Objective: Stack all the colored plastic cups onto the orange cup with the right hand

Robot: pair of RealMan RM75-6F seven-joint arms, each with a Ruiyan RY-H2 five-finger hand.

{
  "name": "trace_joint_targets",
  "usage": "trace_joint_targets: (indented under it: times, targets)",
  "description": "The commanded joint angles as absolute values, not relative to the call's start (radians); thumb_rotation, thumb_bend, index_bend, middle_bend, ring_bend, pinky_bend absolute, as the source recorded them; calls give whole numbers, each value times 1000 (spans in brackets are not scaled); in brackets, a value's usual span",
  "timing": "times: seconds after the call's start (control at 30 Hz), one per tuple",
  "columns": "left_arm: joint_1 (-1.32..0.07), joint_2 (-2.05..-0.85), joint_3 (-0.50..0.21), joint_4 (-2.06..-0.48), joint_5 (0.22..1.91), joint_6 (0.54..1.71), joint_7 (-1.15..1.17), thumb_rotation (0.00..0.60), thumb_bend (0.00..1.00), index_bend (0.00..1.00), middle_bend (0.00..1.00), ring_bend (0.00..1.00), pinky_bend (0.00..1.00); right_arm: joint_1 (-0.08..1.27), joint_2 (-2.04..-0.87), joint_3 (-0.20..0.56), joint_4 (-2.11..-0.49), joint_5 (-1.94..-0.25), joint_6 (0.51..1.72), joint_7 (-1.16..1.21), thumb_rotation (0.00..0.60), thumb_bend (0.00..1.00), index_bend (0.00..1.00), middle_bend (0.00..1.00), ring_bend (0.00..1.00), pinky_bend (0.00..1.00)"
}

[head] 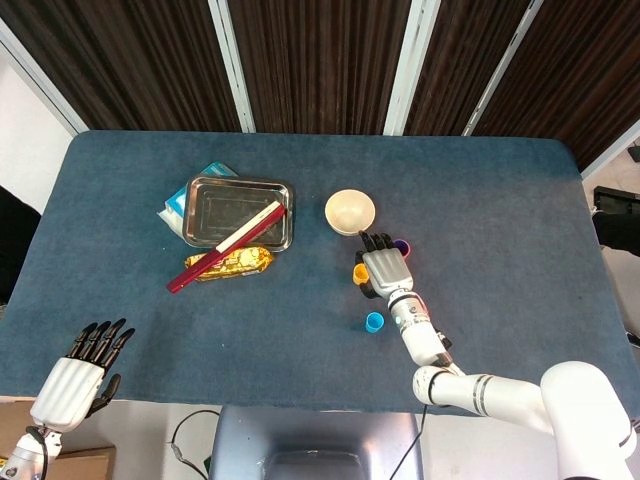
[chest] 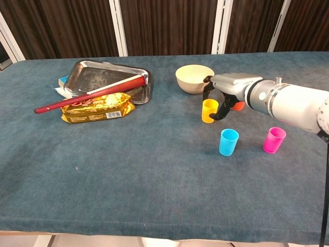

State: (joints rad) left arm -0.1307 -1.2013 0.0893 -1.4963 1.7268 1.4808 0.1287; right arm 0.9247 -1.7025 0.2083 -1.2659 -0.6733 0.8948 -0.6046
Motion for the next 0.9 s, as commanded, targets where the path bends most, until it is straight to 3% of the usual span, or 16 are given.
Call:
trace_joint_targets:
  times: [0.03, 0.3, 0.63, 0.9]
  targets:
    - [-130, -1200, 90, -1497, 1728, 1483, 127, 600, 505, 0, 0, 0, 93, 926, -1709, 210, -1261, -672, 900, -607, 600, 473, 522, 0, 0, 0]
    - [-129, -1199, 89, -1496, 1729, 1485, 125, 600, 505, 0, 0, 0, 93, 922, -1707, 220, -1268, -674, 918, -604, 600, 485, 573, 0, 0, 0]
    - [-127, -1200, 90, -1498, 1730, 1486, 129, 600, 505, 0, 0, 0, 93, 875, -1582, 292, -1362, -707, 1003, -530, 600, 486, 571, 0, 0, 0]
    - [-131, -1205, 89, -1498, 1728, 1476, 137, 600, 505, 0, 0, 0, 93, 859, -1550, 283, -1326, -668, 977, -534, 600, 485, 571, 0, 0, 0]
